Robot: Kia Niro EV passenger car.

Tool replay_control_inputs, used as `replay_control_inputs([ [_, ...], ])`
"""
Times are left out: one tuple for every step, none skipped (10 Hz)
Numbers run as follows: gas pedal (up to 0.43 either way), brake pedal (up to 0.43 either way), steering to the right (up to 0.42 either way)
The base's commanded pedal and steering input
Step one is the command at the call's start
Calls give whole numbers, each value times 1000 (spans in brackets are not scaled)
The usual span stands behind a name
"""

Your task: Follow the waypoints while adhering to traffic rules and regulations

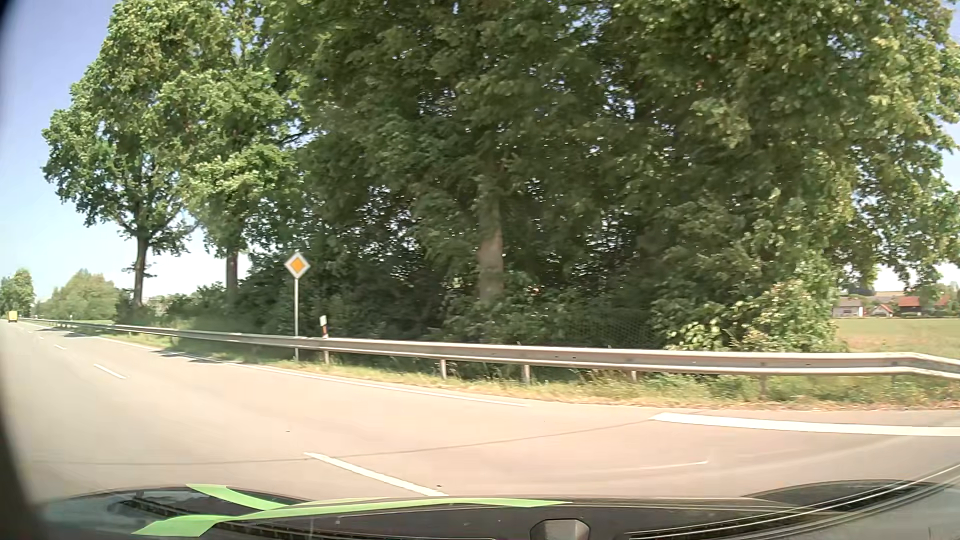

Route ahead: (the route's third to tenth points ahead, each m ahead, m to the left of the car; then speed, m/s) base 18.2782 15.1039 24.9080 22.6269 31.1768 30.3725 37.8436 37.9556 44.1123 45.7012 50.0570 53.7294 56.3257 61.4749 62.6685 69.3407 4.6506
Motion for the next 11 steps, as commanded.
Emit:
replay_control_inputs([
  [500, 0, -532],
  [500, 0, -526],
  [500, 0, -499],
  [500, 0, -437],
  [500, 0, -356],
  [500, 0, -300],
  [500, 0, -240],
  [500, 0, -216],
  [500, 0, -217],
  [500, 0, -222],
  [500, 0, -223],
])
